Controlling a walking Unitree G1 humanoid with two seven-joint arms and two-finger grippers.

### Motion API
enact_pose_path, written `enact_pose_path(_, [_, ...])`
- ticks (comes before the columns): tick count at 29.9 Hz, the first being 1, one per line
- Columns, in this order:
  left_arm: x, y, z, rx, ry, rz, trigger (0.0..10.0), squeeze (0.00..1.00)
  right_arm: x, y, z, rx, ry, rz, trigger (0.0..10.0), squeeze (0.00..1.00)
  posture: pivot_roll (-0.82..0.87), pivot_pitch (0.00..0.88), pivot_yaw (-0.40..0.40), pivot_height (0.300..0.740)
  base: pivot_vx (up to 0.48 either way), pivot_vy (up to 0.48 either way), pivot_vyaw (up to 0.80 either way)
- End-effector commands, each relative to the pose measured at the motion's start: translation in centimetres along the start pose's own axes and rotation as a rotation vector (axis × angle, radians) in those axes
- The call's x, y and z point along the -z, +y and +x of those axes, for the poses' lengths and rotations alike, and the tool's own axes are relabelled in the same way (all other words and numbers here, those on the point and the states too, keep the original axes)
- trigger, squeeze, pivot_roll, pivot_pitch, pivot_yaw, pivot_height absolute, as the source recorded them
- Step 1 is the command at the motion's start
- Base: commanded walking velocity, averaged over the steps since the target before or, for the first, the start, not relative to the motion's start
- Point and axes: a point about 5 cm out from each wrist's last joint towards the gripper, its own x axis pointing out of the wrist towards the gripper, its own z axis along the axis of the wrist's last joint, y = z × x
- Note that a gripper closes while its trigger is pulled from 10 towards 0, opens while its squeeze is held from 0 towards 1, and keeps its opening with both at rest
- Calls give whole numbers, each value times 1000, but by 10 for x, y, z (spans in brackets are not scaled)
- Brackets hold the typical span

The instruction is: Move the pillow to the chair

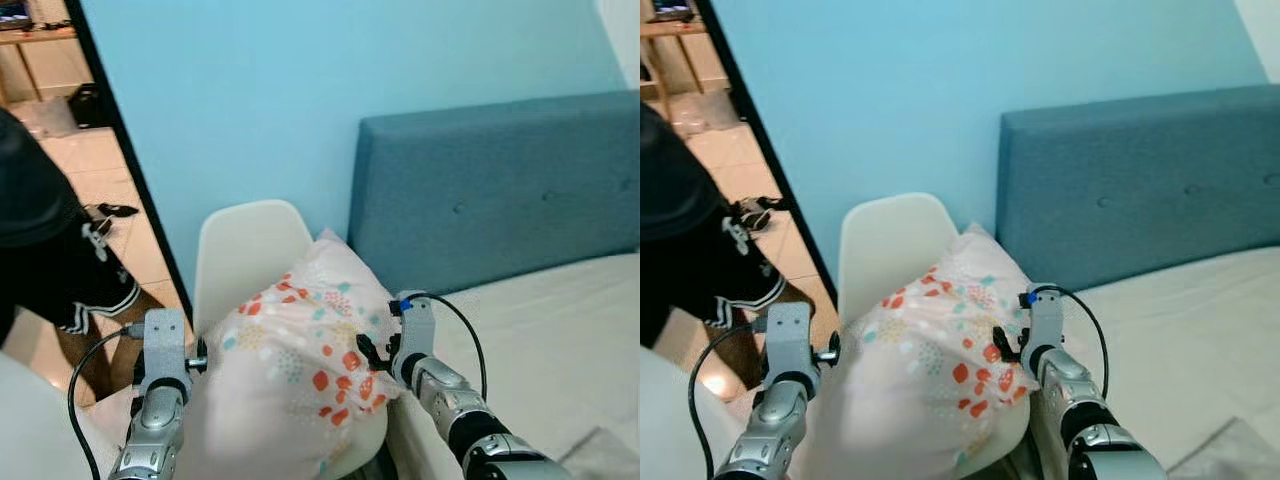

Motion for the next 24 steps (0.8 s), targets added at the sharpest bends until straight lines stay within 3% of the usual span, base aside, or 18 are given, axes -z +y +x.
enact_pose_path(1, [33,13,-8,-27,121,21,10000,0,13,-6,-3,31,46,-5,10000,0,-101,17,6,740,-277,0,0])
enact_pose_path(4, [44,16,-11,-32,167,31,10000,0,18,-8,-5,42,61,-1,10000,0,-103,16,5,740,-280,0,0])
enact_pose_path(7, [73,27,-22,-71,290,45,10000,0,35,-18,-11,83,109,27,10000,0,-98,20,4,740,-314,0,0])
enact_pose_path(10, [82,34,-27,-96,331,33,10000,0,39,-21,-14,73,104,65,10000,0,-100,21,4,740,-346,0,0])
enact_pose_path(13, [84,36,-28,-104,338,28,10000,0,35,-21,-14,47,74,95,10000,0,-101,25,5,740,-354,0,0])
enact_pose_path(15, [83,37,-26,-106,328,24,10000,0,17,-20,-11,-28,-35,158,10000,0,-103,27,7,740,-360,0,0])
enact_pose_path(24, [67,26,-14,-78,268,6,10000,0,-12,-21,-8,-53,-161,177,10000,0,-109,27,7,740,-372,0,0])
